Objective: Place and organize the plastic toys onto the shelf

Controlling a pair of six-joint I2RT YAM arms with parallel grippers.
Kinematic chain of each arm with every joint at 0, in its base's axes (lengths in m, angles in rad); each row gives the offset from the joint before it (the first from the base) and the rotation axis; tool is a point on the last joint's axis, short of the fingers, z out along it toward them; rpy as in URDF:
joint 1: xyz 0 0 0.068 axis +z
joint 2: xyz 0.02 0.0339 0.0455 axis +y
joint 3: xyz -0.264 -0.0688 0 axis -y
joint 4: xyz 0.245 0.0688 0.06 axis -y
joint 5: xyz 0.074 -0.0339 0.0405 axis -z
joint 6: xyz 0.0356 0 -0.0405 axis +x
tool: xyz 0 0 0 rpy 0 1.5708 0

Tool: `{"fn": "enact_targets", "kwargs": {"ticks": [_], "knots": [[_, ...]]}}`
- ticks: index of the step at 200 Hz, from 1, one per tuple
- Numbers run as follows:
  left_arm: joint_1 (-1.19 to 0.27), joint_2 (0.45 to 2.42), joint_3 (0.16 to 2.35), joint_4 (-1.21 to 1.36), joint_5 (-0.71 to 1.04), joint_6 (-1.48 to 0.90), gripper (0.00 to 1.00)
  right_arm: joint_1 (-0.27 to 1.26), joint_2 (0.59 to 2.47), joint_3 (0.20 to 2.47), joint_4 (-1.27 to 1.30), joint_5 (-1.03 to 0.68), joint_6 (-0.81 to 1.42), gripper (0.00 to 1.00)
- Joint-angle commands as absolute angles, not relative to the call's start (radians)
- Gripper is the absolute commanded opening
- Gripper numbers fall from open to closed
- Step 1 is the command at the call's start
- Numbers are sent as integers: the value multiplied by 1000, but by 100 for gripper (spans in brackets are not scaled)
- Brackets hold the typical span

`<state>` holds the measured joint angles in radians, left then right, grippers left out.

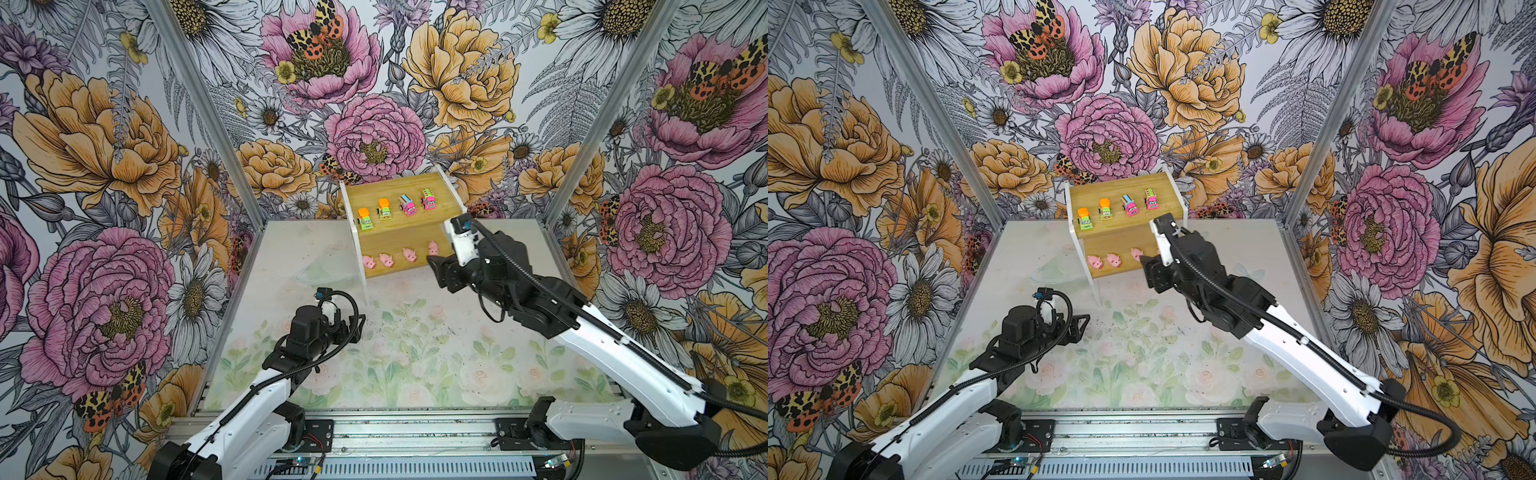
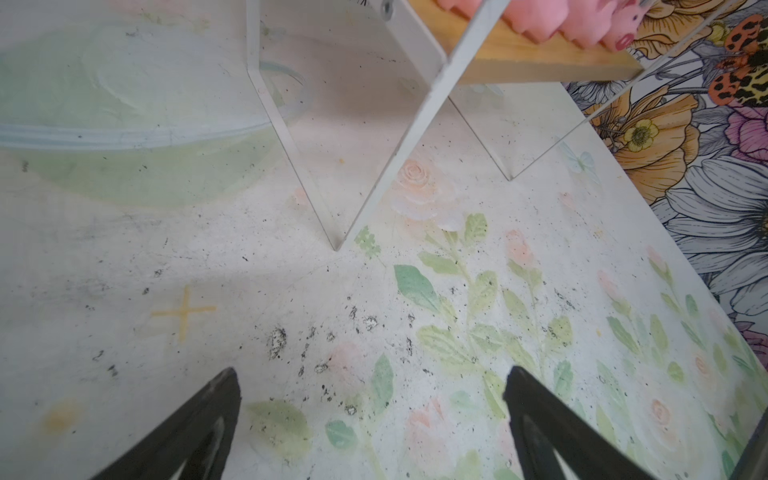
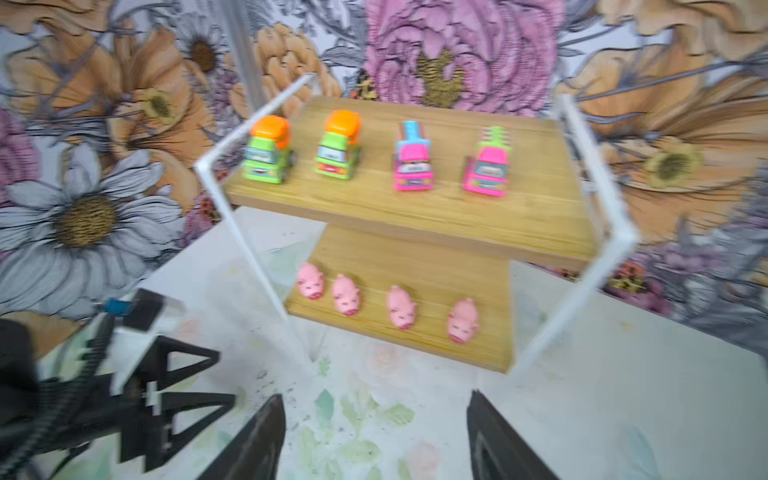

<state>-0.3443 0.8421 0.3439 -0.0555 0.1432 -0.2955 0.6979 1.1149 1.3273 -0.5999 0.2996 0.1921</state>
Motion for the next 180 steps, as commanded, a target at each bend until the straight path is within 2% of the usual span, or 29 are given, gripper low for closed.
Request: {"fn": "enact_targets", "kwargs": {"ticks": [1,25,44,75,94,143,161,180], "knots": [[-321,822,420,-12,51,-258,99,485,996,1150,-543,360,142,74],[-272,854,471,54,8,-196,99,244,882,915,-368,286,114,77],[-209,903,492,123,-8,-155,99,124,822,718,-142,243,92,77],[-86,1013,521,179,15,-92,99,53,813,381,298,204,102,78],[-32,1075,517,211,47,-51,99,45,911,246,575,203,77,79],[57,1224,417,467,97,19,99,28,1376,284,930,186,54,80],[88,1309,347,723,103,-14,99,18,1497,344,928,168,59,79],[127,1367,365,787,113,-51,99,18,1527,364,911,154,55,79]]}}
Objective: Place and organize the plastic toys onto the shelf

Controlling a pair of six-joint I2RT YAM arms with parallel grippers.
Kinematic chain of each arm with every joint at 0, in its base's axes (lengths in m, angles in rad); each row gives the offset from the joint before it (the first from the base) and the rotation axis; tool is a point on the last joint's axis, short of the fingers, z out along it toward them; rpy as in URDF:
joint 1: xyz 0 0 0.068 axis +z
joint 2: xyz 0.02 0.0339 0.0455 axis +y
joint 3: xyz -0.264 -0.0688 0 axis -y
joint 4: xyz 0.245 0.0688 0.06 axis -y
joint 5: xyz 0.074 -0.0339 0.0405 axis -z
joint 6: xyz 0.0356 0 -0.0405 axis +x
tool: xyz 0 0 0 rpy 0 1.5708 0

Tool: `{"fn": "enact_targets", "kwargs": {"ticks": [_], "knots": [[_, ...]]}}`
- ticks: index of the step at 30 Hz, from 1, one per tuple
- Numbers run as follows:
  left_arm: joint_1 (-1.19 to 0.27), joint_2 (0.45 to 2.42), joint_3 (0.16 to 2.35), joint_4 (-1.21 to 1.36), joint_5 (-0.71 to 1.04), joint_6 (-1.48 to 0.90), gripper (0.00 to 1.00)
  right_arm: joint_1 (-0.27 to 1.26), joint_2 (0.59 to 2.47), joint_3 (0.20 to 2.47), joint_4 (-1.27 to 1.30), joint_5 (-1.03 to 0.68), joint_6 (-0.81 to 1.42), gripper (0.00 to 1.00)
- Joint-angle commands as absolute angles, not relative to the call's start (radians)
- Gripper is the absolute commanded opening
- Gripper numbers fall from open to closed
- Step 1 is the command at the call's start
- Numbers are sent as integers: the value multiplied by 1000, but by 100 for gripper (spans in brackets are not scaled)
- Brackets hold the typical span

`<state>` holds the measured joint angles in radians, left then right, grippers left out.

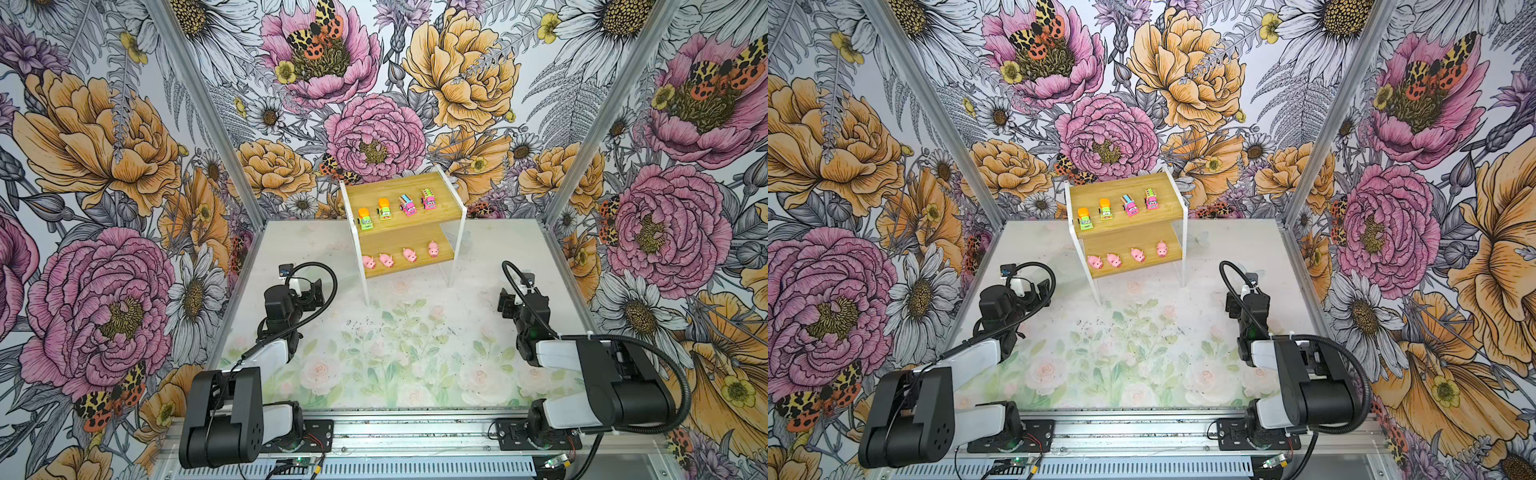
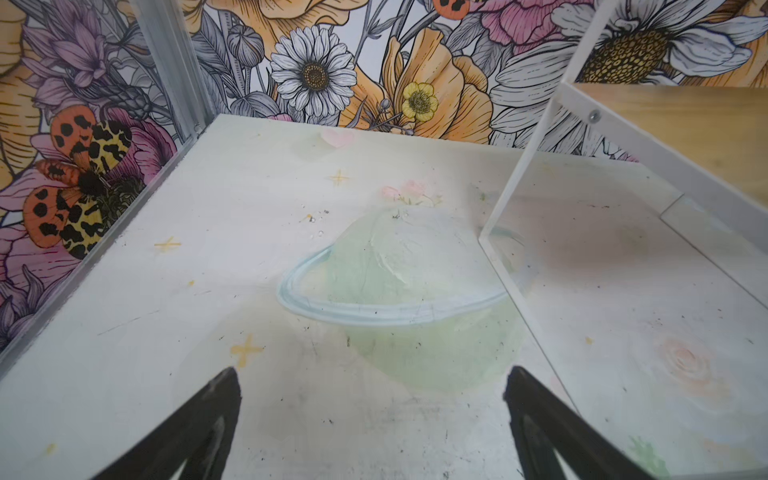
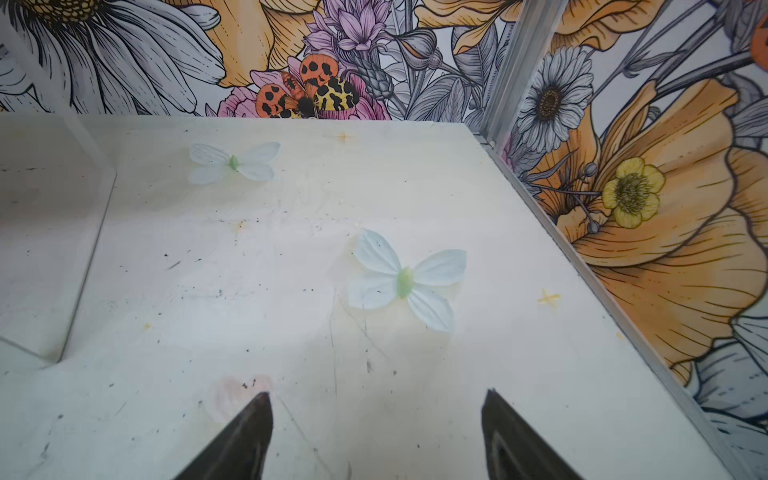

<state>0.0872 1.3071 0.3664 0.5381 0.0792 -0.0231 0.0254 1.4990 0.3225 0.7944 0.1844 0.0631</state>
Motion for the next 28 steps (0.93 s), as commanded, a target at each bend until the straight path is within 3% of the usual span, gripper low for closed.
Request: {"fn": "enact_targets", "kwargs": {"ticks": [1,4,7,9,28], "knots": [[128,1372,370,787,116,-54,99,18,1528,365,909,155,58,79],[137,1498,403,872,222,-51,99,11,1531,376,890,146,66,81],[7,1536,385,907,30,53,99,9,1532,378,888,143,65,90],[37,1556,332,1039,35,19,99,9,1532,379,886,145,66,97],[75,1558,367,972,80,-22,99,11,1535,389,872,145,63,100]]}}
